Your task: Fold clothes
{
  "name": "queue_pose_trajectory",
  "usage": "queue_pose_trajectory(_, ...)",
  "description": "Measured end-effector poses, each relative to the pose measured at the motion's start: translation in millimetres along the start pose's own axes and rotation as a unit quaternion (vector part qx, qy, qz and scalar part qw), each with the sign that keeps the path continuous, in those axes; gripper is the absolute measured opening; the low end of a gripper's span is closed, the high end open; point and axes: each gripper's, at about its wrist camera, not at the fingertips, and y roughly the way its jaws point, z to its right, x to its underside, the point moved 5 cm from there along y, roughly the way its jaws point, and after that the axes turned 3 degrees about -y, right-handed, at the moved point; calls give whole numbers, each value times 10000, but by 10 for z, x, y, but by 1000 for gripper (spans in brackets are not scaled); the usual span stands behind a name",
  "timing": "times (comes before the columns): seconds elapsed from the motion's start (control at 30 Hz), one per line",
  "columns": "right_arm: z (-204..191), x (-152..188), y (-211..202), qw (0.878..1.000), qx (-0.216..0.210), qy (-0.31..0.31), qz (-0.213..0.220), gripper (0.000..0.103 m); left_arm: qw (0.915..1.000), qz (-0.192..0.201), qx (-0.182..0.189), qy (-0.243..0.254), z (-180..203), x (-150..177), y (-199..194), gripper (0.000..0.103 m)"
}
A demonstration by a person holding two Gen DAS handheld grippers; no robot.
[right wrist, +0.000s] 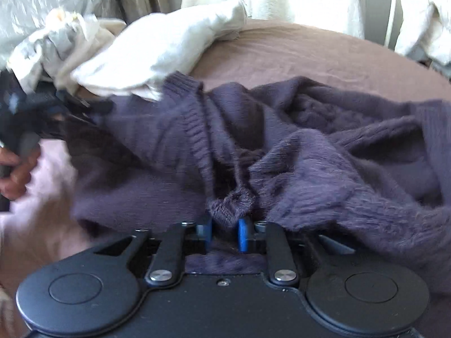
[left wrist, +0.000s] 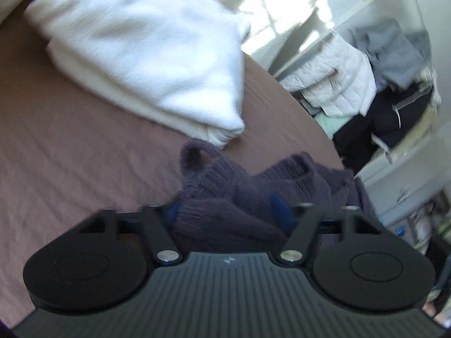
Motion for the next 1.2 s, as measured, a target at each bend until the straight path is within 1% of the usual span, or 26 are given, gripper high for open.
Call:
queue_pose_trajectory(0.03, -59, -32, -18, 9999, -97, -96, -16, 56, 9995, -86, -31, 308, 75, 6, -14, 20)
queue_pose_trajectory(0.1, -182, -162, -104, 9991, -129, -366, 158, 57, 9977, -51, -90, 663, 214, 2, -110, 19)
queue_pose_trajectory(0.2, -323, -481, -258, 9954, -175, -617, 717, 58, 9978, 94, -127, 640, 312, -22, -294, 19)
queue_pose_trajectory(0.23, -358, -574, -276, 9938, -170, -695, 850, 63, 9968, 136, -189, 762, 354, -15, -346, 19)
queue_pose_trajectory(0.27, -394, -667, -294, 9920, -165, -772, 983, 75, 9949, 172, -277, 952, 405, -3, -391, 19)
queue_pose_trajectory(0.3, -422, -753, -284, 9901, -103, -884, 1081, 82, 9932, 217, -331, 1098, 450, 5, -427, 19)
queue_pose_trajectory(0.33, -416, -808, -177, 9895, 73, -1016, 1021, 86, 9931, 254, -315, 1098, 466, 4, -449, 19)
queue_pose_trajectory(0.43, -284, -888, 239, 9969, 148, -691, 346, 85, 9960, 295, -239, 814, 437, -2, -490, 19)
queue_pose_trajectory(0.47, -257, -898, 346, 9981, 122, -587, 165, 81, 9962, 297, -271, 768, 417, 1, -505, 19)
queue_pose_trajectory(0.5, -279, -858, 364, 9987, -53, -496, 113, 77, 9960, 315, -312, 777, 407, 12, -525, 19)
queue_pose_trajectory(0.53, -313, -822, 376, 9987, -200, -473, 77, 69, 9956, 340, -352, 803, 397, 27, -549, 19)
queue_pose_trajectory(0.57, -393, -788, 376, 9973, -205, -697, 79, 55, 9952, 353, -387, 821, 390, 37, -569, 19)
queue_pose_trajectory(0.6, -499, -742, 385, 9942, -21, -1074, 56, 44, 9950, 359, -420, 835, 383, 45, -586, 19)
queue_pose_trajectory(0.63, -600, -713, 383, 9896, 184, -1428, 73, 12, 9946, 377, -458, 847, 382, 43, -600, 19)
queue_pose_trajectory(0.67, -682, -732, 347, 9839, 446, -1720, 208, 11, 9943, 432, -475, 847, 391, 32, -618, 18)
queue_pose_trajectory(0.7, -766, -752, 310, 9765, 708, -2009, 343, 7, 9940, 503, -477, 842, 404, 19, -640, 18)
queue_pose_trajectory(0.73, -843, -792, 264, 9680, 956, -2268, 493, 7, 9942, 601, -400, 792, 423, 1, -683, 17)
queue_pose_trajectory(0.83, -1009, -1209, 37, 9443, 1442, -2700, 1210, 7, 9924, 1134, 38, 477, 513, -69, -979, 14)
queue_pose_trajectory(0.87, -1057, -1370, -22, 9376, 1516, -2787, 1422, 6, 9903, 1323, 58, 427, 538, -86, -1086, 13)
queue_pose_trajectory(0.93, -1155, -1683, -103, 9282, 1548, -2838, 1845, 6, 9840, 1679, -285, 514, 561, -84, -1255, 11)
queue_pose_trajectory(0.97, -1203, -1826, -116, 9267, 1479, -2796, 2031, 6, 9801, 1810, -587, 567, 544, -73, -1305, 11)
queue_pose_trajectory(1.03, -1290, -2031, -28, 9351, 1060, -2538, 2233, 7, 9710, 1904, -1376, 452, 403, -38, -1313, 11)
queue_pose_trajectory(1.1, -1333, -2094, 243, 9477, 813, -2273, 2088, 7, 9658, 1593, -2039, -139, 66, -22, -1248, 11)
queue_pose_trajectory(1.13, -1343, -2101, 398, 9559, 690, -2091, 1946, 7, 9609, 1393, -2346, -467, -114, -13, -1213, 10)
queue_pose_trajectory(1.17, -1335, -2073, 556, 9676, 474, -1788, 1719, 8, 9617, 1154, -2323, -891, -316, 5, -1171, 9)
queue_pose_trajectory(1.2, -1294, -2019, 684, 9799, 185, -1338, 1468, 9, 9645, 931, -1992, -1464, -524, 41, -1130, 9)
